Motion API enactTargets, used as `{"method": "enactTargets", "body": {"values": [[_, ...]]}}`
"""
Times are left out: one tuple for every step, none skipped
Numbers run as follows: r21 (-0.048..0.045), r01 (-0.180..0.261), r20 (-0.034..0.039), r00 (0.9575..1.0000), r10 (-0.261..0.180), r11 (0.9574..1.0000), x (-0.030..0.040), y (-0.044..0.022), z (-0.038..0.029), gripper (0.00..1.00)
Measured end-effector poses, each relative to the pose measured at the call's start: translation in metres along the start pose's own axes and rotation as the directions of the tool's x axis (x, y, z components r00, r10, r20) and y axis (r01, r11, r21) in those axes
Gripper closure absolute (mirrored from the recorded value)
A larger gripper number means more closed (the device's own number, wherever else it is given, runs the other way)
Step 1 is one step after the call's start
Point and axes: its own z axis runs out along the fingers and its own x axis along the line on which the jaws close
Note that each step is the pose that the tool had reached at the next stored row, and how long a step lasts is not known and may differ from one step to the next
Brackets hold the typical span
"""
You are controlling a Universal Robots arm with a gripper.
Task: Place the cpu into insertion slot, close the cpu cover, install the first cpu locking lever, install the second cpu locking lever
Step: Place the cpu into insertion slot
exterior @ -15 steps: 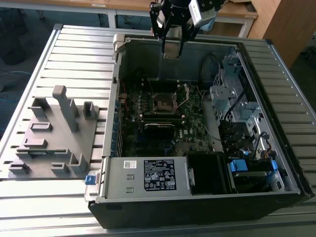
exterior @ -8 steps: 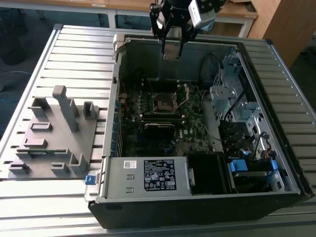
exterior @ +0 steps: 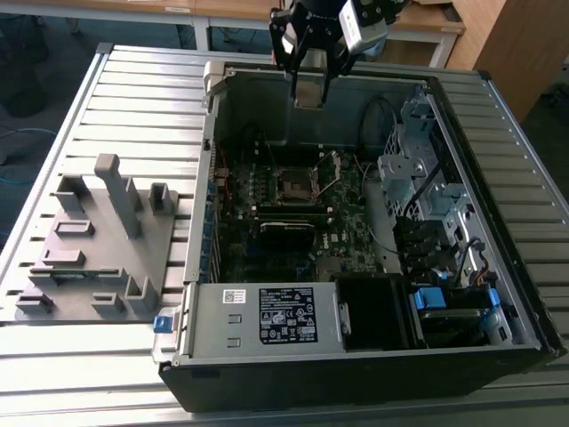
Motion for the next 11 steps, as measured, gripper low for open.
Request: {"method": "enactTargets", "body": {"values": [[0.0002, 0.0, -0.0001, 1.0, 0.0, 1.0, 0.0, -0.0001, 0.0006, 0.46], [0.0002, 0.0, -0.0001, 1.0, 0.0, 1.0, 0.0, -0.0001, 0.0013, 0.46], [0.0002, 0.0, -0.0001, 1.0, 0.0, 1.0, 0.0, -0.0002, 0.002, 0.46], [0.0002, 0.0, 0.0, 1.0, 0.0, 1.0, 0.0, -0.0003, 0.0027, 0.46], [0.0003, 0.0, -0.0001, 1.0, 0.0, 1.0, -0.0001, -0.0003, 0.0034, 0.46], [0.0002, 0.0, -0.0001, 1.0, 0.0, 1.0, -0.0001, -0.0004, 0.004, 0.46], [0.0004, 0.0, -0.0001, 1.0, 0.0, 1.0, -0.0001, -0.0004, 0.0042, 0.46], [0.0005, 0.0, -0.0002, 1.0, 0.0, 1.0, -0.0001, -0.0004, 0.0042, 0.46], [0.0005, 0.0, -0.0002, 1.0, 0.0, 1.0, -0.0001, -0.0004, 0.0043, 0.46], [0.0004, 0.0, -0.0001, 1.0, 0.0, 1.0, -0.0001, -0.0004, 0.0043, 0.46], [0.0002, 0.0, -0.0001, 1.0, 0.0, 1.0, -0.0001, -0.0004, 0.0044, 0.46]]}}
